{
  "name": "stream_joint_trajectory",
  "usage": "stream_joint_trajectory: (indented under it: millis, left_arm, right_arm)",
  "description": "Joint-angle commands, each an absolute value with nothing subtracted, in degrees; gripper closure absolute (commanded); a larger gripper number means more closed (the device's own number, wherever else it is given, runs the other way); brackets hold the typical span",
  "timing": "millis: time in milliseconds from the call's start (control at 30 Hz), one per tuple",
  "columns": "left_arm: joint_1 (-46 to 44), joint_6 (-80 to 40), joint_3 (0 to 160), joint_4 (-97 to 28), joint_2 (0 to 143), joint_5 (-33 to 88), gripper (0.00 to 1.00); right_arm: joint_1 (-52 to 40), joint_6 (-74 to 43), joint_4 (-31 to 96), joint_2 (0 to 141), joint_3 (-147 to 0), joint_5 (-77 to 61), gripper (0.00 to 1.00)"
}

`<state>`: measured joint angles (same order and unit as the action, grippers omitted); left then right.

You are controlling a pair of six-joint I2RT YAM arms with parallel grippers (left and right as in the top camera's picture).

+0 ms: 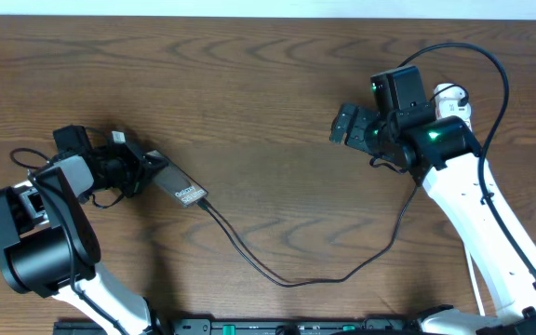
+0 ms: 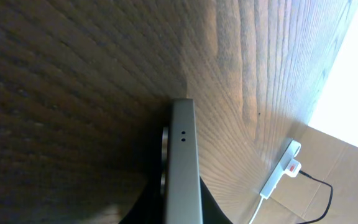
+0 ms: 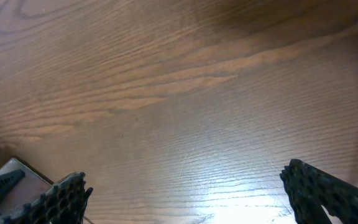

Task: Plug charger to phone and switch on socket
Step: 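Lower the phone flat onto the table with the left gripper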

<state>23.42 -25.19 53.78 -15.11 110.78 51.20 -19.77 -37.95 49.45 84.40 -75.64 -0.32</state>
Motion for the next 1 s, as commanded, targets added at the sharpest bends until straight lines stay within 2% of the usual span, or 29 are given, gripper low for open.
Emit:
stream_joint_trajectory:
  millis: [0,33,300,433,967]
  left_arm:
    - [23.33,-25.12,53.45,-16.47,111.22,46.41,0.90]
    - [23.33,-25.12,53.45,-16.47,111.22,46.41,0.85]
    - [23.33,-25.10,53.45,-16.91,111.22,46.41,0.84]
    - [23.33,-25.10,53.45,-16.91,111.22,46.41,0.71]
    - [23.33,-25.10,53.45,-18.00,111.22,46.39,0.64]
  right_arm:
    - [-19.59,-38.48,49.56,83.57,-76.05,0.58,0.01]
    - [-19.59,-38.48,49.56,83.57,-76.05,0.58,0.01]
    - [-19.59,-38.48,49.56,83.57,-76.05,0.60,0.01]
    - [-19.59,-38.48,49.58,83.57,-76.05,0.60,0.01]
    - [-19.59,-38.48,49.78,83.57,-76.05,0.99,0.01]
